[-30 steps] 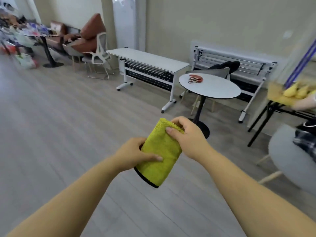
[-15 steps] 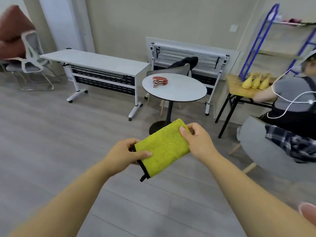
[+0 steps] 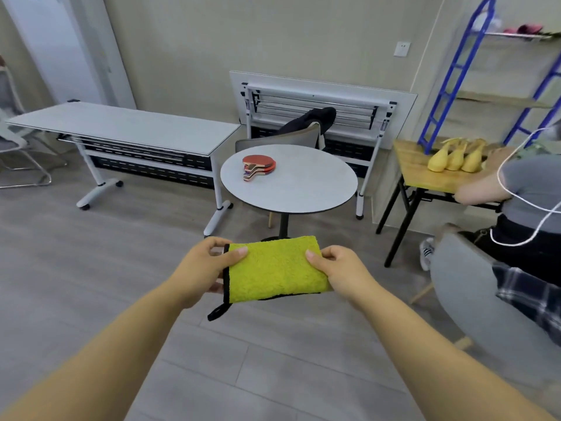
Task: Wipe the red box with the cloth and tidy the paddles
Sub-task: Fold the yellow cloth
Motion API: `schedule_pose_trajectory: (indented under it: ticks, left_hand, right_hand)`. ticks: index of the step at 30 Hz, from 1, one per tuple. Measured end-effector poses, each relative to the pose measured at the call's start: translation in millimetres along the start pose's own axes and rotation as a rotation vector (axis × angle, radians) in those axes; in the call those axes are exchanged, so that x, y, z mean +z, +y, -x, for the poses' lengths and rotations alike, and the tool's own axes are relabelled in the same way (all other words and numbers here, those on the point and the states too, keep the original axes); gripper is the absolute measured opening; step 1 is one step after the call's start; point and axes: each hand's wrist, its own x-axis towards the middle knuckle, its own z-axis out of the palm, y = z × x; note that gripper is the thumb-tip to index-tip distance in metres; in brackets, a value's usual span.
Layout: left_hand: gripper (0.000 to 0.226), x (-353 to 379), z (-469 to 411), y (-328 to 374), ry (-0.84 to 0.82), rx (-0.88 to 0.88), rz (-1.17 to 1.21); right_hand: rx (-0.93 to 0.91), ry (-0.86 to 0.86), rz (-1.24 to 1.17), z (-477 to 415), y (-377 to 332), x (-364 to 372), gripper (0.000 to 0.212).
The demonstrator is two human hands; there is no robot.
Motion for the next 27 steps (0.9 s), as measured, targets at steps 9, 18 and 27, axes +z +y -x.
schedule_pose_trajectory:
  ticks: [9, 18, 27]
  left_hand:
    - [0.051, 8.1, -135.6, 5.3, -0.051, -0.132, 0.126]
    - [0.051, 0.7, -303.8, 10.7, -0.182, -0.129, -0.034]
    - [0.057, 16.0, -442.5, 11.7, -0.208, -0.158, -0.178]
  right_hand:
    - [0.232, -0.145, -0.205, -131.4, 7.1, -8.3, 0.016]
    - [0.193, -0.042, 0.056, -273.7, 21.2, 6.8, 0.021]
    - [0.284, 0.112, 0.087, -383.4, 41.9, 21.8, 0.021]
